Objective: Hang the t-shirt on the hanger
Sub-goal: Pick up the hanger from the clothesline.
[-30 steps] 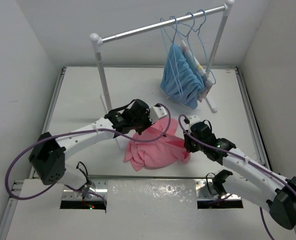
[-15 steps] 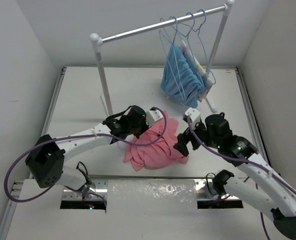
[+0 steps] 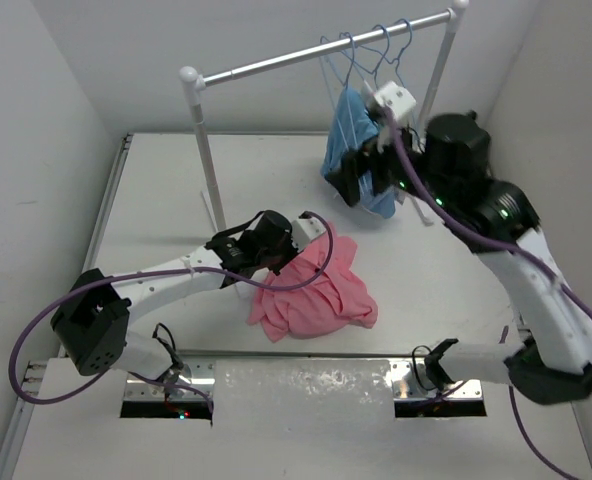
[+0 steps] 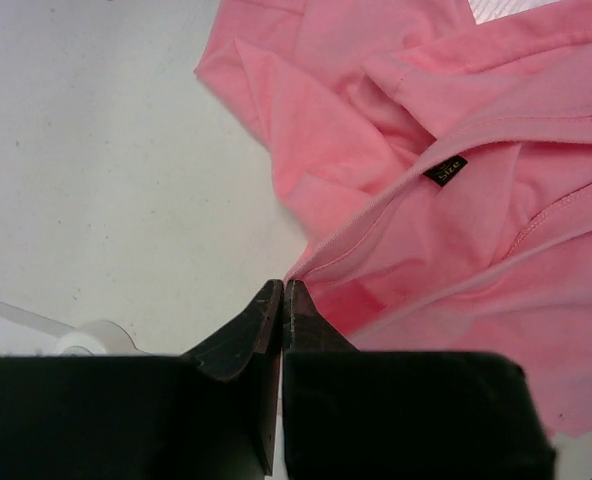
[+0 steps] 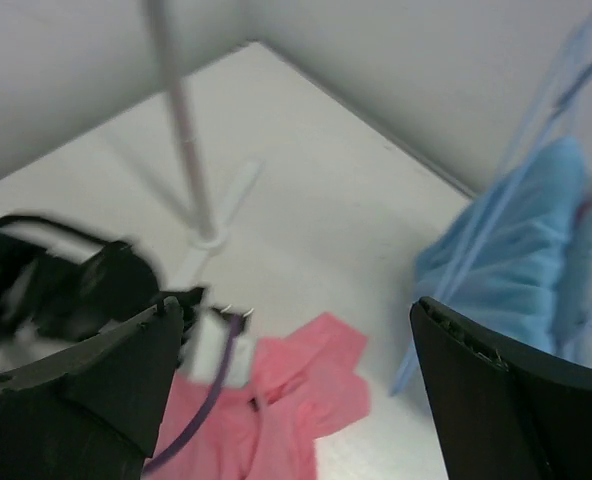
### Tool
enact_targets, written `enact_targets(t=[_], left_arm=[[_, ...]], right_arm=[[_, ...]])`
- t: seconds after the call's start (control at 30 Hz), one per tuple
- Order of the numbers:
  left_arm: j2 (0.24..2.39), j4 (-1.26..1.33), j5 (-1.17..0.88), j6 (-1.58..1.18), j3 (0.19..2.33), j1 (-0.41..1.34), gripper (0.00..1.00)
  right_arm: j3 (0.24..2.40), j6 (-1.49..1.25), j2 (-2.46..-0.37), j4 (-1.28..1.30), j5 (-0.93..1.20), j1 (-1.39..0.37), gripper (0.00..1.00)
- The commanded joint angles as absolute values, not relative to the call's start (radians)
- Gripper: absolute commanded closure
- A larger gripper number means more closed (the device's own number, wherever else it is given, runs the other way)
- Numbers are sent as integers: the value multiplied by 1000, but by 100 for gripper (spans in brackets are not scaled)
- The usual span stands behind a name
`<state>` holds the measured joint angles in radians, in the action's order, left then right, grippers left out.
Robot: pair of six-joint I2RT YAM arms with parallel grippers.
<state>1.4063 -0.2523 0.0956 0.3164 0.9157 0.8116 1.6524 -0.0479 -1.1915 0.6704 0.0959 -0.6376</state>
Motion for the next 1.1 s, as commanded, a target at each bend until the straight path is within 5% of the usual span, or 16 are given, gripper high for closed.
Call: enact_targets(t=[0.0, 0.33, 0.63, 0.7, 0.87, 1.07], left_arm=[[1387, -207, 115, 307, 908, 804, 100], [1361, -206, 101, 316, 900, 804, 100], [1348, -196, 117, 325, 919, 804, 100], [1341, -196, 118, 325, 919, 804, 100], [1324, -183, 127, 331, 900, 804, 100], [1321, -176, 123, 334, 897, 804, 100]], right_arm=[[1794, -9, -1395, 724, -217, -635, 7], [2000, -6, -1629, 572, -339, -533, 11], [1945, -66, -1718, 555, -132, -442, 32], [1927, -72, -1720, 522, -115, -430, 48], [1922, -55, -1707, 514, -52, -425, 63], [1878, -35, -1674, 511, -45, -425, 97]])
